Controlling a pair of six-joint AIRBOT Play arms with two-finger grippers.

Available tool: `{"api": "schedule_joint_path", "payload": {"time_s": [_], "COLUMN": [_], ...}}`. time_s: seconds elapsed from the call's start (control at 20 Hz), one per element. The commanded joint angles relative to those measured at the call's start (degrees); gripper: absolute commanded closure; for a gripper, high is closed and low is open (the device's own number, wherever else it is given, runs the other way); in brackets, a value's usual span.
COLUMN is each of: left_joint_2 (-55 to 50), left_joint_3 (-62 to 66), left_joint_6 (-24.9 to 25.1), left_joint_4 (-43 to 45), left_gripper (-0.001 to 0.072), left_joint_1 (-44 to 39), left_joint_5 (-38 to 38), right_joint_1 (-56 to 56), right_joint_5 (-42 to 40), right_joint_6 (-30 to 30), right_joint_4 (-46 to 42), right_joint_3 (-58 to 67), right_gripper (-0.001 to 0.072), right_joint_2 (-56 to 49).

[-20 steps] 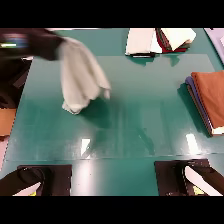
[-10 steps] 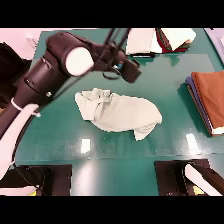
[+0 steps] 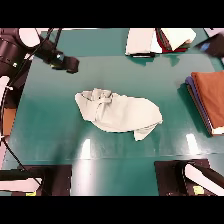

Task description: Fold the shirts.

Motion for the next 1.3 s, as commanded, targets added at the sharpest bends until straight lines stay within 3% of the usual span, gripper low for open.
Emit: {"api": "schedule_joint_path", "payload": {"time_s": [0.0,0.15,0.35,0.55,0.85,0.9,0.95,1.0,1.25], "left_joint_2": [0.1,1.2,4.8,6.4,6.4,6.4,6.4,6.4,6.3], "left_joint_3": [-6.7,-12.7,-19.0,-22.0,-25.4,-26.8,-28.5,-30.5,-40.1], "left_joint_6": [0.2,0.2,0.3,0.2,0.2,0.2,0.2,0.2,0.3], "left_joint_4": [-0.6,-0.5,0.1,0.1,-0.7,-1.4,-3.0,-5.2,-18.6], "left_gripper": [0.027,0.0271,0.0271,0.027,0.027,0.027,0.027,0.027,0.027], "left_joint_1": [5.5,7.3,9.9,12.1,12.1,12.1,12.1,12.1,12.1], "left_joint_5": [-2.6,-1.6,-0.5,-0.6,2.5,3.5,5.0,7.1,20.7], "right_joint_1": [2.4,10.1,22.8,32.5,38.2,38.4,38.5,38.5,38.2], "right_joint_5": [1.4,-2.3,-9.5,-7.6,-4.0,-3.8,-3.8,-4.0,-5.0], "right_joint_6": [-0.1,-5.2,-10.0,-10.0,-9.9,-10.0,-10.0,-10.0,-9.9], "right_joint_4": [-0.7,-0.8,-4.7,-14.7,-17.2,-17.2,-17.2,-17.2,-17.2], "right_joint_3": [-11.9,-17.2,-13.4,-4.6,3.4,3.6,3.5,3.6,3.5], "right_gripper": [0.0297,0.0299,0.0298,0.0297,0.0306,0.0347,0.0562,0.0692,0.0692], "right_joint_2": [-5.3,-12.0,-20.8,-29.5,-37.5,-37.9,-37.9,-37.7,-35.1]}}
